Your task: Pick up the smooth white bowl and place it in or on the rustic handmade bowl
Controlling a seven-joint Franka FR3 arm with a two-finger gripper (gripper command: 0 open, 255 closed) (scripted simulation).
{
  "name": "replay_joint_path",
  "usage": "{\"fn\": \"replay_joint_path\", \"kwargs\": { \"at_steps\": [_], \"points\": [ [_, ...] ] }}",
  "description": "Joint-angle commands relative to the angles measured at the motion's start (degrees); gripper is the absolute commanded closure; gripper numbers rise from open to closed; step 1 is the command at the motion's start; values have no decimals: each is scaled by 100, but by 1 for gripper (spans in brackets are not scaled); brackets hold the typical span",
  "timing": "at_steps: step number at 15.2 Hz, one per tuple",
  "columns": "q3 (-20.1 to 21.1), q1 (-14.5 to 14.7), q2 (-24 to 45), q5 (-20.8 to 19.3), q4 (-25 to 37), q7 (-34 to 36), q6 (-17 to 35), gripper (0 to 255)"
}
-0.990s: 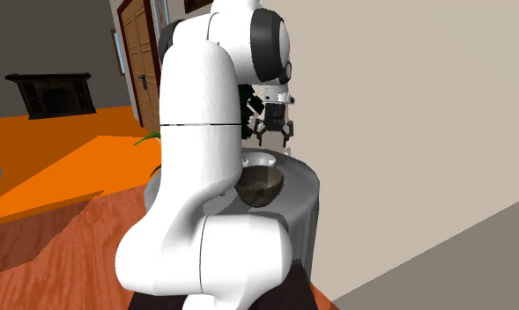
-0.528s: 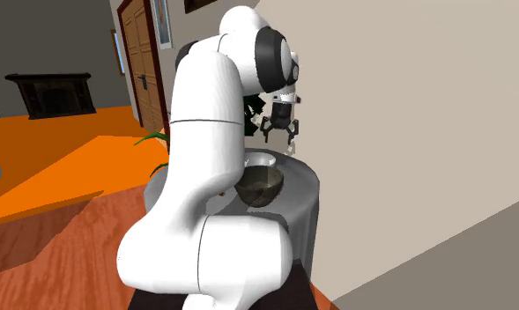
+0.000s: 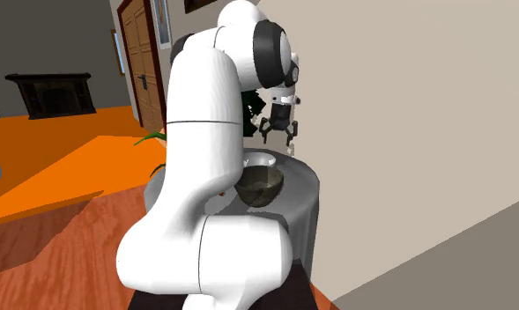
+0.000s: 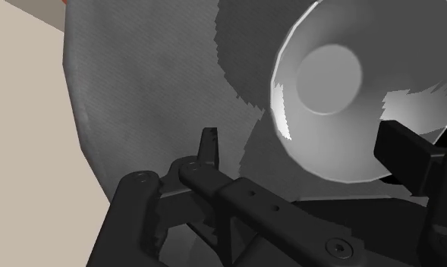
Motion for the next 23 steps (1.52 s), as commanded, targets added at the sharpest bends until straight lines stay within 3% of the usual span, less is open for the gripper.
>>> {"fn": "replay_joint_path", "kwargs": {
  "at_steps": [1,3,4,6,12,13,14,16,23],
  "points": [
    [41,51,458,-144,-1,-4,9,0],
    [32,58,459,-140,-1,-7,8,0],
    [42,76,461,-140,35,29,-21,255],
    [27,6,563,-115,342,-20,-235,255],
    [-31,-28,331,-184,104,-121,-217,255],
    [-75,-65,173,3,196,-114,-216,255],
    [-75,-65,173,3,196,-114,-216,0],
    [-185,35,-925,420,-1526,416,1136,0],
    [-131,70,-796,518,-1899,351,1628,0]
  ]
}}
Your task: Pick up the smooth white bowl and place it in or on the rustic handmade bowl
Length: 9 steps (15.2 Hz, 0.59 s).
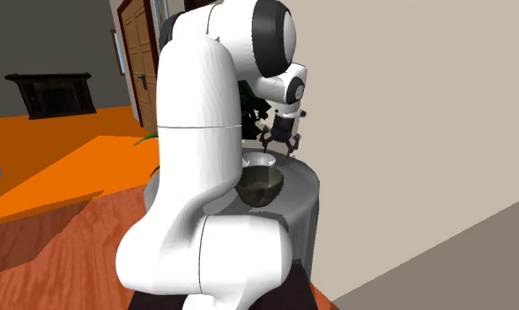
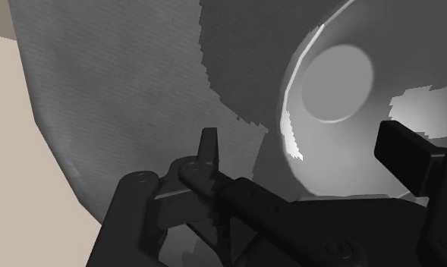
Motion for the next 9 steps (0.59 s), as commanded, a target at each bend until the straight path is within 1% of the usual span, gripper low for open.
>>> {"fn": "replay_joint_path", "kwargs": {
  "at_steps": [1,8,9],
  "points": [
    [12,7,59,17,-104,-30,114,0],
    [1,17,60,20,-104,-32,113,0],
    [-3,19,27,8,-132,-30,109,255]
  ]
}}
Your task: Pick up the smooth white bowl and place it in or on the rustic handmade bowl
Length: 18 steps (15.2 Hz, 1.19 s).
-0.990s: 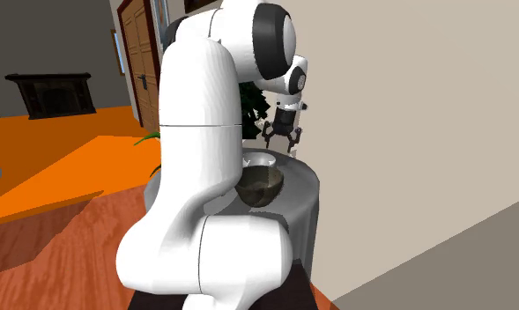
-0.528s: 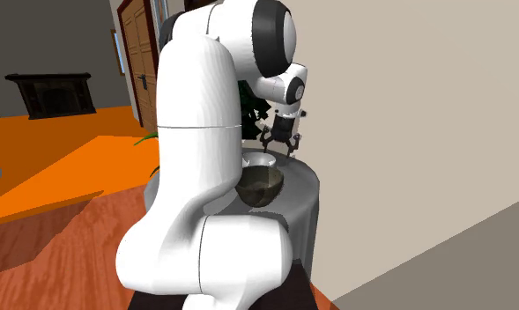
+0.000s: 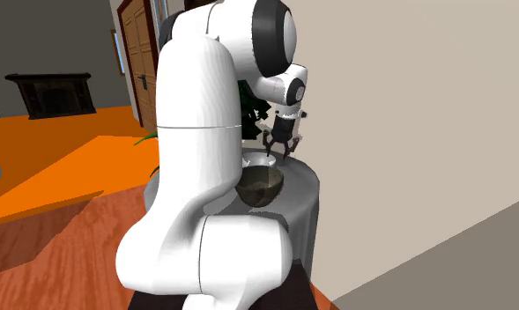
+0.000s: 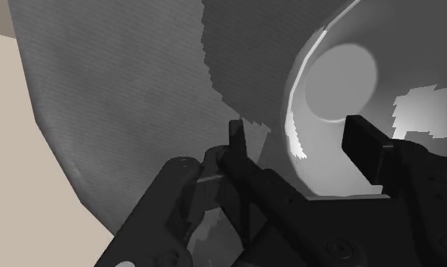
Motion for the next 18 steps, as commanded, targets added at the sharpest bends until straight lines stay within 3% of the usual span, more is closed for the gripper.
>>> {"fn": "replay_joint_path", "kwargs": {
  "at_steps": [1,9,10,13,18],
  "points": [
    [9,8,41,-28,-60,-8,-3,255],
    [-4,-13,33,2,9,-29,-10,255],
    [-4,-13,33,2,9,-29,-10,0],
    [-44,465,-957,-1182,-822,1773,563,0],
    [4,449,-878,-1197,-1027,1850,872,0]
  ]
}}
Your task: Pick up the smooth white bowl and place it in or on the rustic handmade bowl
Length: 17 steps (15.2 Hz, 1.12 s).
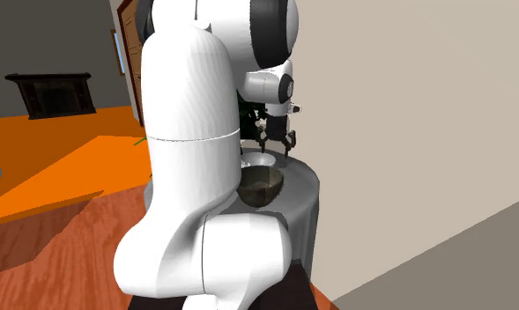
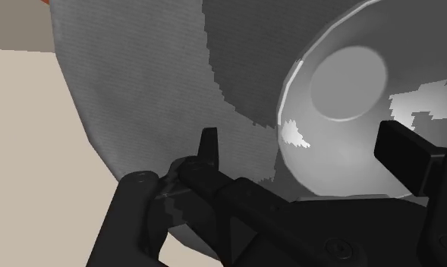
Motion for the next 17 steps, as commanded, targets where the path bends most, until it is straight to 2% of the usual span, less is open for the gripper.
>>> {"fn": "replay_joint_path", "kwargs": {
  "at_steps": [1,3,11,12,17],
  "points": [
    [2,1,49,14,-102,2,156,0],
    [6,-1,149,67,-193,-34,338,0],
    [6,-1,149,67,-193,-34,338,0],
    [6,-1,149,67,-193,-34,338,255],
    [6,-1,149,67,-193,-34,338,255]
  ]
}}
